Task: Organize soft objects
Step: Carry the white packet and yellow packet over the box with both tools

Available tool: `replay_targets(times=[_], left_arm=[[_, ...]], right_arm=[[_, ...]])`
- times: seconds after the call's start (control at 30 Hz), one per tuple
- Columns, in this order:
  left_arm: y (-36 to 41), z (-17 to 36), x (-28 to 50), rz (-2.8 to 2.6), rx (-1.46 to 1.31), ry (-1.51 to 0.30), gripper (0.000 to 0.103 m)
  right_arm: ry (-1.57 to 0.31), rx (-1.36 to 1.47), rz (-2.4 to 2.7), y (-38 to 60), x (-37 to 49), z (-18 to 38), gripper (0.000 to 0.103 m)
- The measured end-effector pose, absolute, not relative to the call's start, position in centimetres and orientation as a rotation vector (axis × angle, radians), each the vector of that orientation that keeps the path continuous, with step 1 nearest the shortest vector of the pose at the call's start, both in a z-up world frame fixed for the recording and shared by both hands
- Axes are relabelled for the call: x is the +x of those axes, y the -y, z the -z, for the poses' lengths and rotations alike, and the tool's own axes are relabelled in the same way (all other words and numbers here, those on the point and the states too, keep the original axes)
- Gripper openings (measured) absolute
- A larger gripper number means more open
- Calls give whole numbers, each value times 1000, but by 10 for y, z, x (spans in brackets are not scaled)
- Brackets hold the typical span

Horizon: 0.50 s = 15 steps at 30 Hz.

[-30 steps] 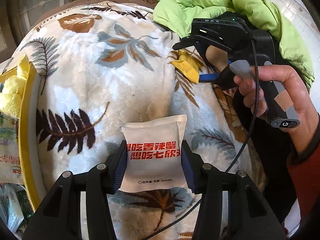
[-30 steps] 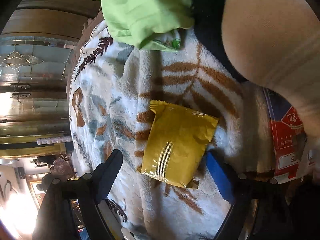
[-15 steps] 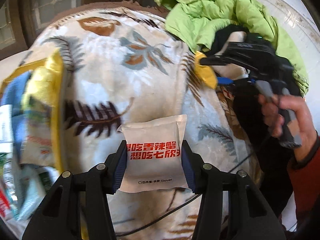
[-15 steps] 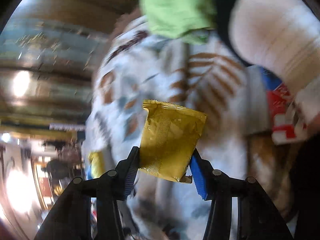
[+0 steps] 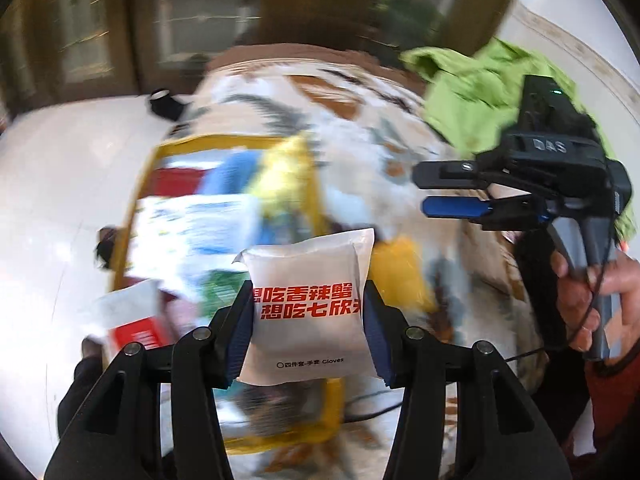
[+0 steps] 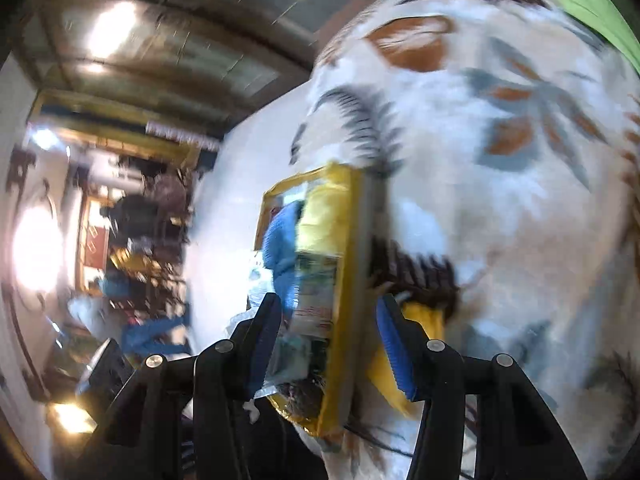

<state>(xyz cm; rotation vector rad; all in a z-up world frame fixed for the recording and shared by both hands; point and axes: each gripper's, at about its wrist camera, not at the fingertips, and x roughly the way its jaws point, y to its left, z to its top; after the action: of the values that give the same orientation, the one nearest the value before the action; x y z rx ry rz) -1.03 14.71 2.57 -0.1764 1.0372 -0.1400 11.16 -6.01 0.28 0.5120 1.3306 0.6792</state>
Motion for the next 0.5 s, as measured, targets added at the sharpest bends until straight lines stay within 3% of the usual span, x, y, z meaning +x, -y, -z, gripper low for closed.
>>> replay_targets(times=[0.13,0.2,0.5], left_arm=[[-181,-22,-20,84,-234,-1029,49],[-191,-20,-24,82,-264,-1023,49],[-194,-13,-21,99,-296,-1032,49]], right_arm=[[-1306,319,-664,36,105,-7,57],[-1345,214,-665,28,96,5,74],[-1411,-403,-788,27,22,71,86]])
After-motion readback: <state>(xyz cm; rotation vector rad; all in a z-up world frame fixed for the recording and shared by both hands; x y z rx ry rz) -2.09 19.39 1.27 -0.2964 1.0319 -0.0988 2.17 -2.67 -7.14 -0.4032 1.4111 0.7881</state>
